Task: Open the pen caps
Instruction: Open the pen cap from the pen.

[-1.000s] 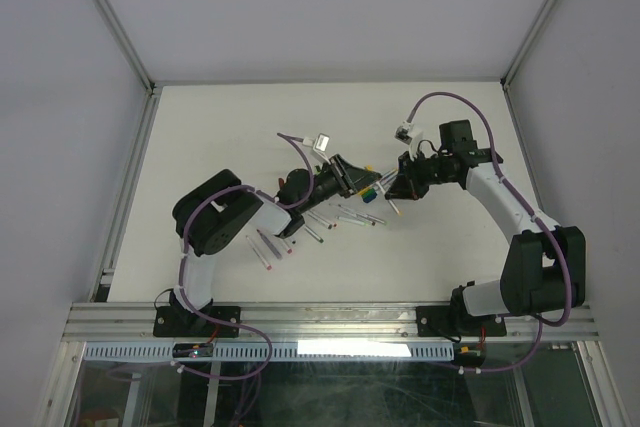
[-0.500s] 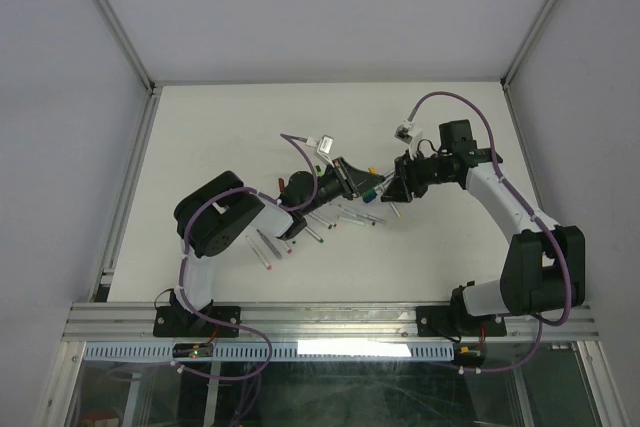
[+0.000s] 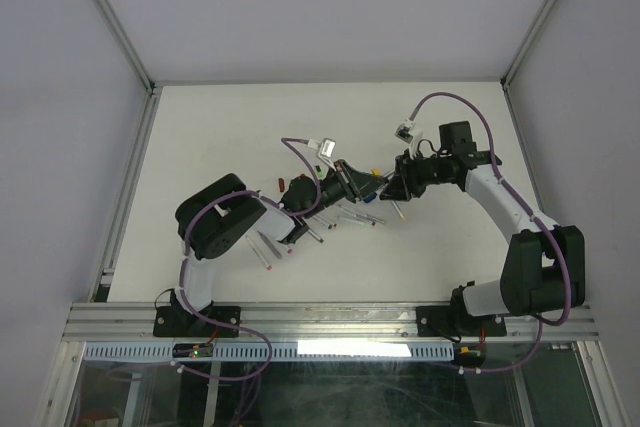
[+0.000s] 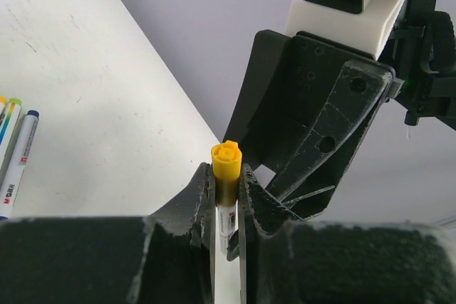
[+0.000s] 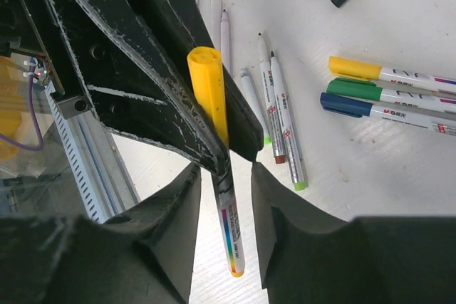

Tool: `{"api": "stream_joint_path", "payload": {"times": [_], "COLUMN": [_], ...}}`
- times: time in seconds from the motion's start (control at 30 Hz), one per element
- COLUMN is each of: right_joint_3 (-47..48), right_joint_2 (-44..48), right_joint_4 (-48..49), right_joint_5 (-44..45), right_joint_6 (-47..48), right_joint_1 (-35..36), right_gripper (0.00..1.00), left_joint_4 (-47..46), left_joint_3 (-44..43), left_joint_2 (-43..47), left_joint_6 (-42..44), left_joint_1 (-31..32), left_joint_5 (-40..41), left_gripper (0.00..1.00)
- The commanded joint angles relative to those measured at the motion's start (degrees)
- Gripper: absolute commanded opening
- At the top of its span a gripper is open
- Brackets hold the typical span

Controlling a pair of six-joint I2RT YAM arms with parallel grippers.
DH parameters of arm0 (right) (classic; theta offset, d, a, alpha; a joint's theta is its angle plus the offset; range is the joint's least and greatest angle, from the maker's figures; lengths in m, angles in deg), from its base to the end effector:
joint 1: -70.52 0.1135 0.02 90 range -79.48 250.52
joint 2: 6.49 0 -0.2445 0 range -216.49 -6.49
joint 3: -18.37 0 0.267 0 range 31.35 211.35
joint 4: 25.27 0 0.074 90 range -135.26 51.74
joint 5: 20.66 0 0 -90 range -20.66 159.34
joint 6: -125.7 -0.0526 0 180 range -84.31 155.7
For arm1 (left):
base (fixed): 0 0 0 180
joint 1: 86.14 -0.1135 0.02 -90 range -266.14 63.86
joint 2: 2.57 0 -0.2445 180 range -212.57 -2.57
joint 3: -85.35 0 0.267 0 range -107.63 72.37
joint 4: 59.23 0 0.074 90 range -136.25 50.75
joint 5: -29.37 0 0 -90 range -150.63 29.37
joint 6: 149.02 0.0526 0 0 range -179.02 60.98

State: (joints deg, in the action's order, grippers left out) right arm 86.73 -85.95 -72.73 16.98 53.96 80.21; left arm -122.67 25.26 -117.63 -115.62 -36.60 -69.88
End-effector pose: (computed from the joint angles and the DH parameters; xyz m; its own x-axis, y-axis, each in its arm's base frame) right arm 0.2814 0.0903 0.2119 -0.6389 -0.3032 -0.7070 -0.7478 0.4607 0.4782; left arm 0.2540 -0.3109 0.1349 -0.6605 -0.4954 -0.5642 0.5500 0.1924 -0.8127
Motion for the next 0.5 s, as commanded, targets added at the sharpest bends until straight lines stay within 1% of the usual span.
{"api": "stream_joint_path", "payload": {"times": [0.0, 0.03, 0.17, 0.23, 0.27, 0.3, 0.33, 0.47], "right_joint_3": [0.0, 0.0, 0.0, 0.1, 0.2, 0.2, 0.2, 0.1], "right_joint_2": [2.4, 2.4, 2.1, 2.0, 2.0, 2.1, 2.2, 2.6], "right_joint_4": [2.1, 2.0, 1.7, 1.5, 1.4, 1.3, 1.3, 1.0], "right_joint_5": [-1.9, -1.9, -2.3, -2.4, -2.3, -2.4, -2.3, -2.5], "right_joint_6": [-0.3, -0.1, 0.1, 0.2, 0.3, 0.3, 0.3, 0.4], "right_joint_1": [0.3, 0.3, 0.6, 0.7, 0.7, 0.7, 0.7, 0.7], "right_gripper": [0.35, 0.32, 0.14, 0.03, 0.00, 0.00, 0.00, 0.00], "left_joint_4": [-6.9, -7.1, -7.6, -8.0, -8.1, -8.2, -8.3, -10.7], "left_joint_3": [0.3, 0.4, 0.5, 0.8, 1.1, 1.5, 1.7, 2.9], "left_joint_2": [3.6, 3.5, 3.7, 3.9, 4.1, 4.4, 4.6, 4.6], "left_joint_6": [1.1, 1.1, 1.0, 1.0, 1.1, 1.2, 1.2, -0.1], "left_joint_1": [0.3, 0.3, 0.3, 0.3, 0.2, 0.2, 0.0, -1.1], "left_joint_5": [2.0, 2.2, 2.4, 2.6, 2.7, 2.7, 2.8, 1.6], "left_gripper": [0.00, 0.00, 0.00, 0.00, 0.00, 0.04, 0.13, 0.26]}}
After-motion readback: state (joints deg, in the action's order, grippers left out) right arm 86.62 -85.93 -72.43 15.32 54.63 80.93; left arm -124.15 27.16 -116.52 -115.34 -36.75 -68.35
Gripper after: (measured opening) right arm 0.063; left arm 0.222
